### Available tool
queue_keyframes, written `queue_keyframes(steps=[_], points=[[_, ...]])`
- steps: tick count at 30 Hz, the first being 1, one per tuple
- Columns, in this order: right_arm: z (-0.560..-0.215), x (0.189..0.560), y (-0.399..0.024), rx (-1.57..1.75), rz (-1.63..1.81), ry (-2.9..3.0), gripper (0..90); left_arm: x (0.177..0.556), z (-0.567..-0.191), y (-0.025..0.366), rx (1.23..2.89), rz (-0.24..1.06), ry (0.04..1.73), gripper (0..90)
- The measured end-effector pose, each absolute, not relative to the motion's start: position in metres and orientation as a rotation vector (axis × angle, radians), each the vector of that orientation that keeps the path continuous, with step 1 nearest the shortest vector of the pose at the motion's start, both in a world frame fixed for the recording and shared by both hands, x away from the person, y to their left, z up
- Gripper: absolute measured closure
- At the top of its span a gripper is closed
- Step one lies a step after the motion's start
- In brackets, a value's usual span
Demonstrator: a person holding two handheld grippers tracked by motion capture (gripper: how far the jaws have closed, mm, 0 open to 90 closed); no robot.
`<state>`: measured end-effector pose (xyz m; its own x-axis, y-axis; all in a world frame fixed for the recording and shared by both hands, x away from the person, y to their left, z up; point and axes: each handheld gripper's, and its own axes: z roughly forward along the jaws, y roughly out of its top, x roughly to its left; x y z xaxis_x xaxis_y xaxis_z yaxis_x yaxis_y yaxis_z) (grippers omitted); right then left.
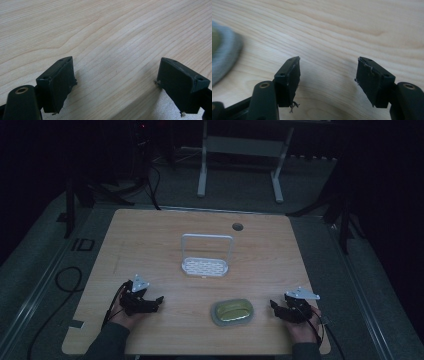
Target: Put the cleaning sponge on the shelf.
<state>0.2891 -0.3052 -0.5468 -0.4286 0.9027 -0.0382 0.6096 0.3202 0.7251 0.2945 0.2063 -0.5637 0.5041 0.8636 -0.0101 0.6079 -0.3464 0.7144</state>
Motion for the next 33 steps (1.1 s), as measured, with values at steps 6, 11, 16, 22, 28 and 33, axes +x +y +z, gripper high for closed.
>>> queue_keyframes(steps=[6, 11, 16, 22, 28, 33], points=[[-0.533, 0.285, -0.301, 1.276, 0.895, 2.176, 36.1, 0.295, -0.564, 0.206, 2.08, 0.492, 1.2, 14.6], [-0.524, 0.281, -0.301, 1.245, 0.933, 2.186, 41.6, 0.295, -0.564, 0.206, 2.08, 0.492, 1.2, 14.6], [-0.513, 0.276, -0.3, 1.188, 0.955, 2.193, 44.7, 0.295, -0.564, 0.206, 2.08, 0.492, 1.2, 14.6], [-0.496, 0.272, -0.296, 1.122, 0.979, 2.216, 48.3, 0.295, -0.564, 0.206, 2.08, 0.492, 1.2, 14.6], [-0.482, 0.269, -0.291, 1.056, 0.958, 2.259, 49.4, 0.295, -0.564, 0.206, 2.08, 0.492, 1.2, 14.6], [-0.472, 0.269, -0.288, 0.988, 0.926, 2.3, 50.5, 0.295, -0.564, 0.206, 2.08, 0.492, 1.2, 14.6]])
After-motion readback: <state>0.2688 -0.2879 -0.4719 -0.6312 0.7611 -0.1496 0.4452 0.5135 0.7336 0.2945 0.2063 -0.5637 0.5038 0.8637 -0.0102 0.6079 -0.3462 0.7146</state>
